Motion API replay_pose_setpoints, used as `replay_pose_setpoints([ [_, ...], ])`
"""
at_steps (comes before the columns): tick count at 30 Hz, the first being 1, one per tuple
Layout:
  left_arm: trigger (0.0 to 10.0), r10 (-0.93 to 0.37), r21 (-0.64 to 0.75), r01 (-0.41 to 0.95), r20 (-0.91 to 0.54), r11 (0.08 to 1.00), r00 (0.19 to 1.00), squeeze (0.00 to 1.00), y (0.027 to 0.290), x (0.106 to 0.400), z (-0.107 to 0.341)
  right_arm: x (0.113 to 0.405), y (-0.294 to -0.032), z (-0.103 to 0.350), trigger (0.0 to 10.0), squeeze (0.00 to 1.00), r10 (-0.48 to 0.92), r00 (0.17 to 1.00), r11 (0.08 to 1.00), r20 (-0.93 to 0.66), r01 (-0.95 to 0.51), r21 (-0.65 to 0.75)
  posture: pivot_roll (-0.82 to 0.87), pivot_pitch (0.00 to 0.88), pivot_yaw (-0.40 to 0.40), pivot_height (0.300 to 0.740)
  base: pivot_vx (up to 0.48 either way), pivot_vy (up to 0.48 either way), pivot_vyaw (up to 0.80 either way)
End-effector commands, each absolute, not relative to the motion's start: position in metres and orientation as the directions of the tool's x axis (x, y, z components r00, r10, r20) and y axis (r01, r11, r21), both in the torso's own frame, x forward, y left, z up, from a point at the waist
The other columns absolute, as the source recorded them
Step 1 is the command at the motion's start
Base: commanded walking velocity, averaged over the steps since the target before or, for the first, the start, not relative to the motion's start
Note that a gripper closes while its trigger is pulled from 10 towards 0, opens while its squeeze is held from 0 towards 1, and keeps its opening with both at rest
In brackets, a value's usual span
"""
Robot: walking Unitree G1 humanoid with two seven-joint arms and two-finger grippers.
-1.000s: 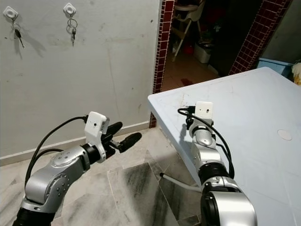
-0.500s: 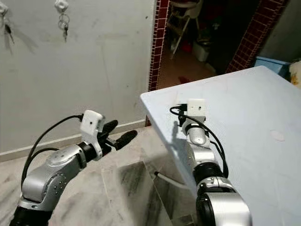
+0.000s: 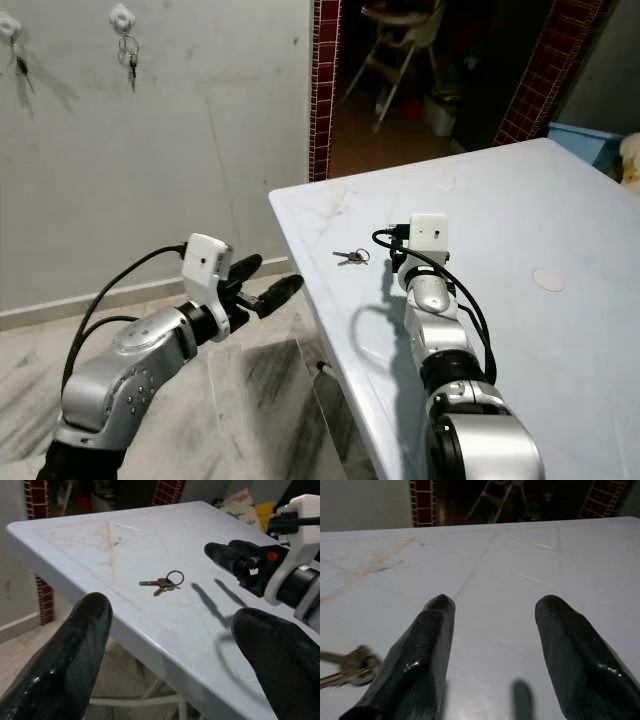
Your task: Hang keys on a hook
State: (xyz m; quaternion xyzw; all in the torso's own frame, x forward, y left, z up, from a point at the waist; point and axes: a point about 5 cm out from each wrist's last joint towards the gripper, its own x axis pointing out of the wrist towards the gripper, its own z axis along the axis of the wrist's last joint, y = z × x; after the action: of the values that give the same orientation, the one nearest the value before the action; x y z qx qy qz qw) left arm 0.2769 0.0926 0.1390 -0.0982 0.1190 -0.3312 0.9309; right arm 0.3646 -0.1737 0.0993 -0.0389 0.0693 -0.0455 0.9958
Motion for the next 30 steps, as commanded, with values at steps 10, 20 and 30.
replay_pose_setpoints([
  [10, 10.0, -0.609, -0.252, 0.563, -0.18, 0.787, 0.772, 0.0, 0.099, 0.277, 0.137, 0.366, -0.161, 0.106, 10.0, 0.13, -0.007, 0.993, 0.998, -0.115, 0.0, -0.059, 0.17, 0.0, -0.063, 0.74, 0.0, 0.0, 0.0],
  [20, 10.0, -0.555, -0.216, 0.512, -0.278, 0.832, 0.784, 0.0, 0.122, 0.26, 0.114, 0.352, -0.17, 0.104, 10.0, 0.13, 0.013, 0.996, 0.995, -0.088, -0.022, -0.1, 0.17, 0.0, -0.063, 0.74, 0.0, 0.0, 0.0],
  [30, 10.0, -0.58, -0.222, 0.536, -0.286, 0.815, 0.763, 0.0, 0.124, 0.26, 0.115, 0.324, -0.204, 0.105, 10.0, 0.1, 0.031, 0.996, 0.994, -0.078, -0.039, -0.101, 0.15, 0.0, -0.054, 0.74, 0.0, 0.0, 0.0],
])
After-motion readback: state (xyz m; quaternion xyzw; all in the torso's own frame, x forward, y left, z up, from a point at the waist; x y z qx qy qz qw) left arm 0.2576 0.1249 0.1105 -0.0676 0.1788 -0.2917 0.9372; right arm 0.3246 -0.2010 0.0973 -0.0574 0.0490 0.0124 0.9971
